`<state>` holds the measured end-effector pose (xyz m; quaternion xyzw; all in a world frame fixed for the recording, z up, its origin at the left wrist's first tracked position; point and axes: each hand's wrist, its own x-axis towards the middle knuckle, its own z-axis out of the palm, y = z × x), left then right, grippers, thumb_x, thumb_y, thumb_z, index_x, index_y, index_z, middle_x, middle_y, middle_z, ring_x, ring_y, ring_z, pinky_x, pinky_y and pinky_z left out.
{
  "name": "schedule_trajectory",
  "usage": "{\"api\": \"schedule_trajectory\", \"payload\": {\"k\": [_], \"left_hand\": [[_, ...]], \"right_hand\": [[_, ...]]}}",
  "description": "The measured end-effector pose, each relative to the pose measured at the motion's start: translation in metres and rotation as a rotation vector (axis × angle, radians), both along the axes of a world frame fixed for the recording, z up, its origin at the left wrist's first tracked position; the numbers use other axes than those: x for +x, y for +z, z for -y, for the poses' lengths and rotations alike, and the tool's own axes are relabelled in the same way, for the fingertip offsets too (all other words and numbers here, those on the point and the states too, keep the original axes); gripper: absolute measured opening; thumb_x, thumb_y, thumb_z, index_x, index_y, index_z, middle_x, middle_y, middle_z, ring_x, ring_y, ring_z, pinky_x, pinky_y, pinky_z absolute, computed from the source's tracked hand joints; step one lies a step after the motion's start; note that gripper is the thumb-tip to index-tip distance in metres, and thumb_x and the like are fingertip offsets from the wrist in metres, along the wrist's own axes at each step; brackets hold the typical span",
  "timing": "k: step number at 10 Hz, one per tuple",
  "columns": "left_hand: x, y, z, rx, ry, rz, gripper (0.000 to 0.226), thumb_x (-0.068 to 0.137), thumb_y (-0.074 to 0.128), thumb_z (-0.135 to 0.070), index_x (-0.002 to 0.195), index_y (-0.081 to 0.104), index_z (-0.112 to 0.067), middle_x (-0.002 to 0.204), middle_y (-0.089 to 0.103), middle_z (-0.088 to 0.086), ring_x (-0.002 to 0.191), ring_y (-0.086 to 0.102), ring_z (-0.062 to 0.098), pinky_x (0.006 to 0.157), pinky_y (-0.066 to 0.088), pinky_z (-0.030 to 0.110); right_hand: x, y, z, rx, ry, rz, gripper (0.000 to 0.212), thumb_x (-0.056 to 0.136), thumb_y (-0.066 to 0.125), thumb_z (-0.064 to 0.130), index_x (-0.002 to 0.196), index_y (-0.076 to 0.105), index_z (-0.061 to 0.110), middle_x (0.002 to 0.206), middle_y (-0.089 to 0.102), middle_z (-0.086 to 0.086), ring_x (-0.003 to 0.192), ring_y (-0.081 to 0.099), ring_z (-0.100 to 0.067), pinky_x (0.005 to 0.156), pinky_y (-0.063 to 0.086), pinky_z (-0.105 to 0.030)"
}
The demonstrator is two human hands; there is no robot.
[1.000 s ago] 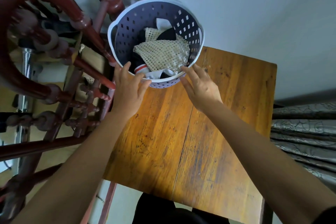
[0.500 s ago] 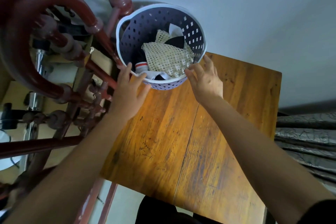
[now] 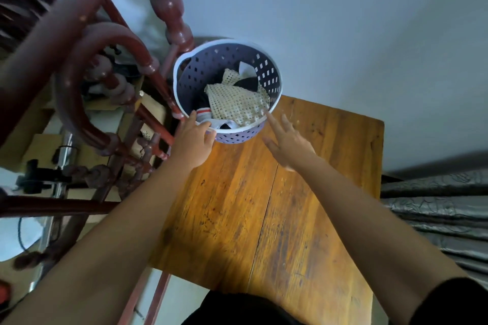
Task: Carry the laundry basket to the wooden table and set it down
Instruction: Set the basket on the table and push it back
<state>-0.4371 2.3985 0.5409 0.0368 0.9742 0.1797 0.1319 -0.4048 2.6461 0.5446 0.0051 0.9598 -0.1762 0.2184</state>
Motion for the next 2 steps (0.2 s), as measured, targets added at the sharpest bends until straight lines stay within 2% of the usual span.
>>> {"api": "schedule_trajectory", "payload": {"k": [1, 2], "left_hand": [[0.009, 0.035, -0.01, 0.019, 0.023, -0.018, 0.049, 0.102, 0.04, -0.036, 0.139, 0.056, -0.007, 0.139, 0.056, 0.021, 0.129, 0.049, 0.037, 0.103, 0.043, 0.049], [0.04, 0.063, -0.024, 0.124, 0.032, -0.128, 0.048, 0.102, 0.04, -0.033, 0.139, 0.052, -0.006, 0.126, 0.065, 0.018, 0.116, 0.059, 0.035, 0.092, 0.048, 0.045]], "right_hand": [[0.016, 0.018, -0.009, 0.008, -0.01, 0.012, 0.067, 0.105, 0.032, 0.057, 0.164, 0.018, 0.027, 0.175, 0.007, -0.006, 0.156, 0.027, -0.034, 0.116, 0.039, -0.058], [0.038, 0.05, -0.017, -0.042, -0.008, -0.073, 0.062, 0.106, 0.032, 0.054, 0.161, 0.03, 0.024, 0.171, 0.027, -0.004, 0.153, 0.034, -0.028, 0.117, 0.039, -0.052]]}}
